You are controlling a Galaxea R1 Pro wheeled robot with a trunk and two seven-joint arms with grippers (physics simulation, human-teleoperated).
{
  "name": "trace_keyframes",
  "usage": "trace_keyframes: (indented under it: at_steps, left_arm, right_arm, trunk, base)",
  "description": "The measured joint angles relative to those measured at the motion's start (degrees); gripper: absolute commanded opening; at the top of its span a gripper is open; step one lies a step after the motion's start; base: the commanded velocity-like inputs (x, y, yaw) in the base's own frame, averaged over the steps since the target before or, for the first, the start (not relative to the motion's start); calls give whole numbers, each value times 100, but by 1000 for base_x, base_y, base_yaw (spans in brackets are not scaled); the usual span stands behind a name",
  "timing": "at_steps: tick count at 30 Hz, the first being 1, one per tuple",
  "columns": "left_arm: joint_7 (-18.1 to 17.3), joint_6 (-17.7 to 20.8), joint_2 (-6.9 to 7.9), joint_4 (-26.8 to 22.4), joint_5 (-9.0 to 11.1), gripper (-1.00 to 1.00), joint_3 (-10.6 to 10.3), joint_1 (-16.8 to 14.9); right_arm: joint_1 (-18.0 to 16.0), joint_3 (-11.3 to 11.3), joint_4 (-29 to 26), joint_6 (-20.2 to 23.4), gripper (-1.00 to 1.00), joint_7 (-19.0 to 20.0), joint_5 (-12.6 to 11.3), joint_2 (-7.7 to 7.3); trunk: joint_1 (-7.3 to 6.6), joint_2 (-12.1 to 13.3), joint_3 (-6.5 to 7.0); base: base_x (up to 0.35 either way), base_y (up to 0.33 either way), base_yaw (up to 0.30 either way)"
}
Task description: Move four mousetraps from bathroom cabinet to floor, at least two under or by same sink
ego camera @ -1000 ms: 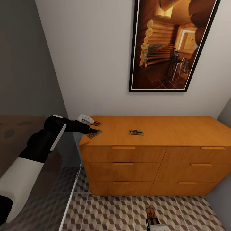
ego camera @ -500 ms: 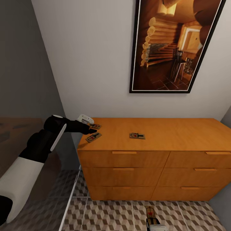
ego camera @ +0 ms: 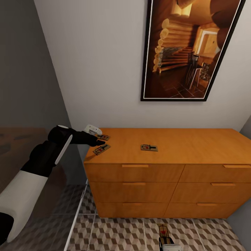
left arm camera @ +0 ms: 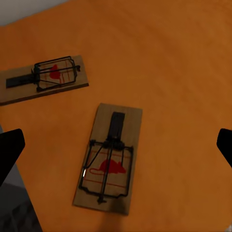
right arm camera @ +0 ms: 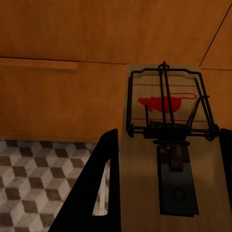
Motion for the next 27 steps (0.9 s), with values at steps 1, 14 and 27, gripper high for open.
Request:
trace_keyframes:
  at_steps: [1, 14, 27]
  left_arm:
    - [0, 0, 0, 11, 0, 100, -1, 0]
    - [-8, -20, -1, 170, -1, 100, -9, 6]
    - [-9, -116, -5, 257, 1, 100, -195, 7]
  right_arm:
    - [0, 0, 0, 0, -100, 0, 0, 0]
    - [-1, 0, 0, 0, -100, 0, 1, 0]
    - [-2, 0, 0, 0, -100, 0, 2, 0]
  trunk:
    - [0, 0, -1]
    - [0, 0, -77]
    - [0, 0, -128]
  base:
    - [0, 0, 0]
    - [0, 0, 0]
    - [0, 0, 0]
